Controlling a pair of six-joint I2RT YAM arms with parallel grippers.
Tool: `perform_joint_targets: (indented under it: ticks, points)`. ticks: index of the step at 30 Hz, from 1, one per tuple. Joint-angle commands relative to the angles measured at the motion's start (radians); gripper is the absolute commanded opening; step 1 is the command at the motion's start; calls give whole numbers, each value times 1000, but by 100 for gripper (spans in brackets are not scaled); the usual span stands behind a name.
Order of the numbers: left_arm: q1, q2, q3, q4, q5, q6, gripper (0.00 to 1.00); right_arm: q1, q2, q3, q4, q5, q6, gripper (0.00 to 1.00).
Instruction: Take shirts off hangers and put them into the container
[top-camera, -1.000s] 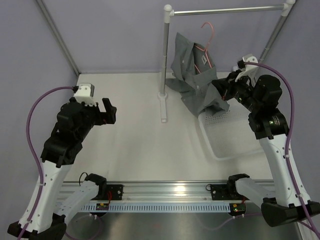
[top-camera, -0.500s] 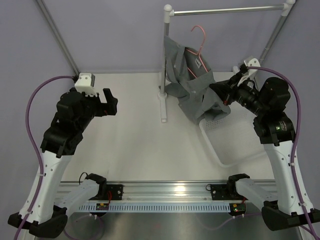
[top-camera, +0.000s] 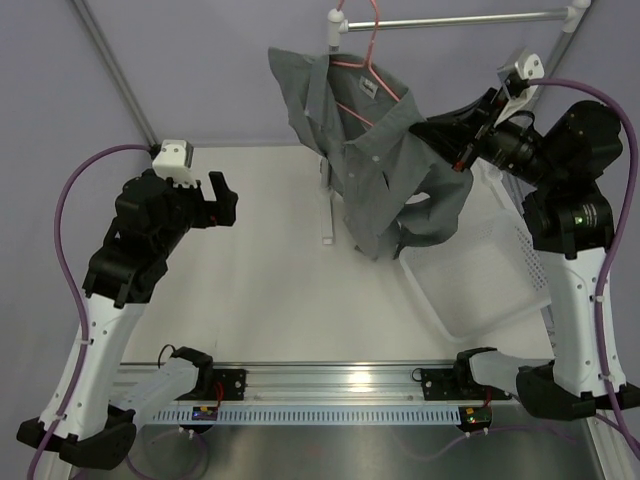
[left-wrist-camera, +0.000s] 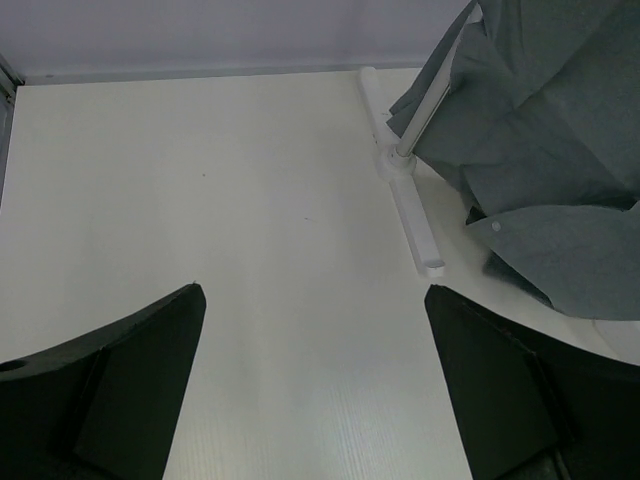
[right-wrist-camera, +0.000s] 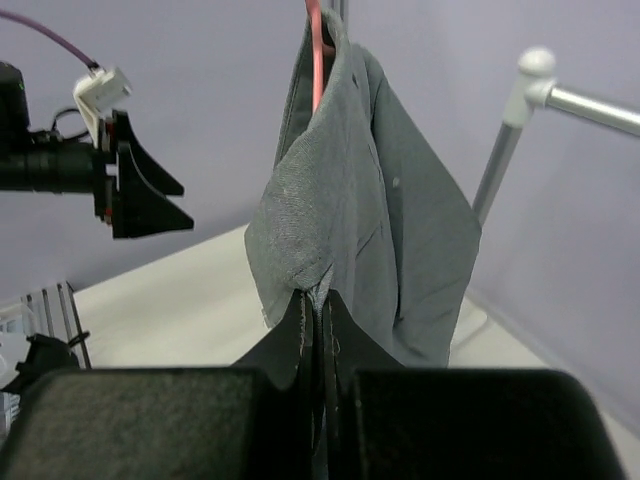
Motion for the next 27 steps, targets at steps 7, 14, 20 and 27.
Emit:
perform_joint_targets:
  ticks: [7,14,20,27]
  points:
    - [-4,-47,70,33,41,39,99,127,157,213,218,-59,151,0]
    - [-4,-79,131,33,100,62,99,336,171,15,154,102,50,0]
    - [-4,-56,194,33,180,30,99,471,143,-275,278,246,82,0]
    - [-4,41,265,36,267,-75,99,522,137,-387,386,317,124,0]
